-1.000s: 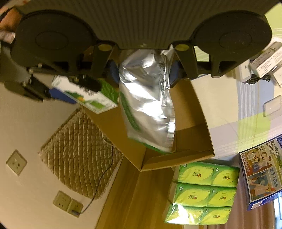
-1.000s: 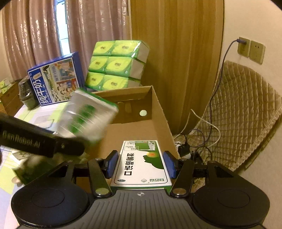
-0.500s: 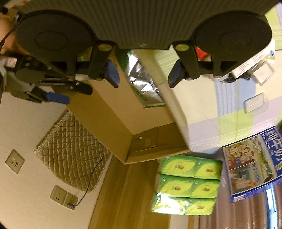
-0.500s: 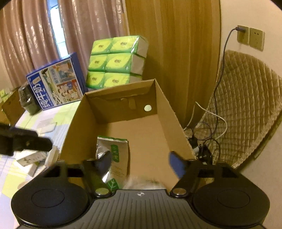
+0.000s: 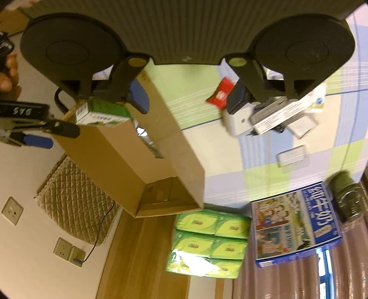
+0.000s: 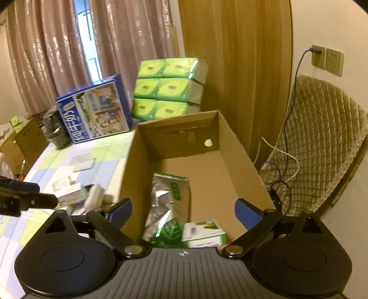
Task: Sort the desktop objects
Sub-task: 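Withdraw both tools from the cardboard box back over the table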
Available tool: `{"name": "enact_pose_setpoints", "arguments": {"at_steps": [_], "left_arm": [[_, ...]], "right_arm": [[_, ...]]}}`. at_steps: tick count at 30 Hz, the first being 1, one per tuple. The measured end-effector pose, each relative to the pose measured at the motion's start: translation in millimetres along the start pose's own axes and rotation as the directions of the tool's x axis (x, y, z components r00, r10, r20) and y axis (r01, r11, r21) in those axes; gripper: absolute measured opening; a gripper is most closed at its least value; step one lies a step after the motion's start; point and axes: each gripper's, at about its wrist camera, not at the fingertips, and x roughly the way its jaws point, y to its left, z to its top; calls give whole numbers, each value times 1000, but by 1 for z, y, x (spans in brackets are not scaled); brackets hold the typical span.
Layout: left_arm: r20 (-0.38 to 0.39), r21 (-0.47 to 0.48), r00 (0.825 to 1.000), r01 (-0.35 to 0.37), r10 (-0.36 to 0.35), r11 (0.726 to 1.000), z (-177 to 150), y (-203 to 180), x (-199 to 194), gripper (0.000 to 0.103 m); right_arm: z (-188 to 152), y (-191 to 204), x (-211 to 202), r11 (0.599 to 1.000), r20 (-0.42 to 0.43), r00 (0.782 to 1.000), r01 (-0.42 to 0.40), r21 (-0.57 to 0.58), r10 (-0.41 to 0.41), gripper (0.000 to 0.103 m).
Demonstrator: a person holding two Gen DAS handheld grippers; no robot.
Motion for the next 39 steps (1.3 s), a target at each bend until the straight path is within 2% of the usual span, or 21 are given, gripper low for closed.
{"name": "enact_pose_setpoints", "arguments": {"at_steps": [4,20,34,39], "left_arm": [[2,0,1000,-31,31,1000,-17,11,-19,81],[13,-41,985,-172,173,984,-82,71,-80,102],[-2,-72,965,-263,263,962,-129,129,-107,102],[-16,-77,963,-268,267,960,-139,145,-106,102]], "right_arm": [[-5,25,-16,999,9,1000,-27,-22,27,101],[-19,121,-37,983,-5,987,-160,-95,160,101],[-44,181,-21,964,-72,972,-230,-136,222,101],[-54,192,-10,960,-98,968,-242,-141,230,101]]}}
